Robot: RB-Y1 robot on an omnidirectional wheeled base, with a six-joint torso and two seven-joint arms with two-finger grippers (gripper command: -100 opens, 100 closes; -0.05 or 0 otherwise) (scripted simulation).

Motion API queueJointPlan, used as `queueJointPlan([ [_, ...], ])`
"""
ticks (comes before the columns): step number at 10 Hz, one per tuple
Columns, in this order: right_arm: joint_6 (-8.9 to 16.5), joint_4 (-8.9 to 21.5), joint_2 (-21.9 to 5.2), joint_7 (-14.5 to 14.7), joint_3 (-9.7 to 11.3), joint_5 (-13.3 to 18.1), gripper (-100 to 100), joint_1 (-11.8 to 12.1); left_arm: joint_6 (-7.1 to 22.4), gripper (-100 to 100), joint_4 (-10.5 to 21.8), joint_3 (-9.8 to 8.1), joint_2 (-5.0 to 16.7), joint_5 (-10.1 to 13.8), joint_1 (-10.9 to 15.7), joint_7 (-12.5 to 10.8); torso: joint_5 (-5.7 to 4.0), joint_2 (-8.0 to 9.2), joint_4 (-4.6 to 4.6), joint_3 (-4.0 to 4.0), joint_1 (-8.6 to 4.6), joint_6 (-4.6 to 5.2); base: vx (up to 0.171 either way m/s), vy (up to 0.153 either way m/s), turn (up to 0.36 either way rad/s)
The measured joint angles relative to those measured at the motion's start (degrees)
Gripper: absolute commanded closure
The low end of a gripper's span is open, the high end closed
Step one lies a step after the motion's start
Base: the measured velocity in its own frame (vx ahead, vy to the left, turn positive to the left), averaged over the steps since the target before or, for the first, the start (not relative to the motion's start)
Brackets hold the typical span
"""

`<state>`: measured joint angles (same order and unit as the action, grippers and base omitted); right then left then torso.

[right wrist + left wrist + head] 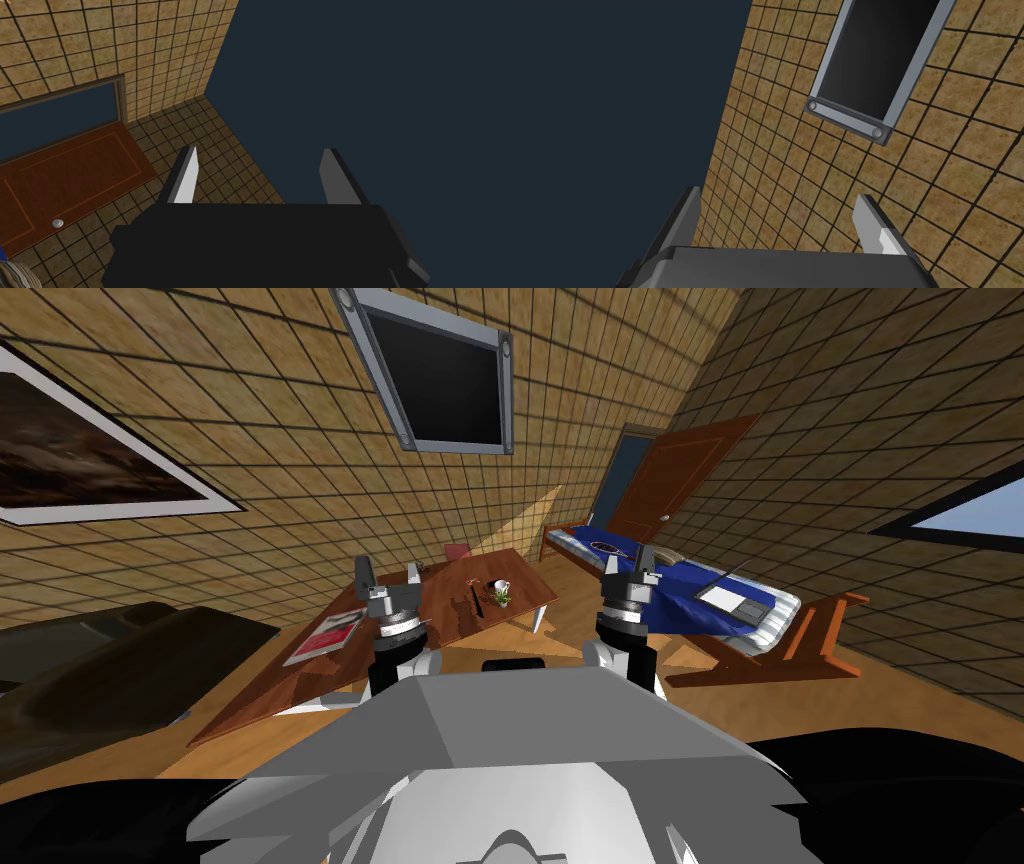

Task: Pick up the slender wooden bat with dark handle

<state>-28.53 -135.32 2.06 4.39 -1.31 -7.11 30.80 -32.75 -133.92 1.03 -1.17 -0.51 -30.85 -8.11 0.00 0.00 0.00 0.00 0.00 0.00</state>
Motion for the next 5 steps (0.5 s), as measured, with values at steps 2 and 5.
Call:
queueJointPlan([
  [2, 0.0, 0.0, 0.0, 0.0, 0.0, 0.0, 0, 0.0, 1.3, -100, 1.1, -0.27, 2.6, 0.4, 0.6, 0.0, 0.01, 0.17, 0.03, 0.09, 0.02, 0.02, -0.069, 0.002, -0.125],
  [5, 0.0, 0.0, 0.0, 0.0, 0.0, 0.0, 0, 0.0, 4.9, -100, 3.8, -1.44, 7.8, 2.0, 1.2, -0.1, 0.0, 0.37, 0.08, 0.21, 0.02, 0.02, -0.102, -0.01, -0.167],
])
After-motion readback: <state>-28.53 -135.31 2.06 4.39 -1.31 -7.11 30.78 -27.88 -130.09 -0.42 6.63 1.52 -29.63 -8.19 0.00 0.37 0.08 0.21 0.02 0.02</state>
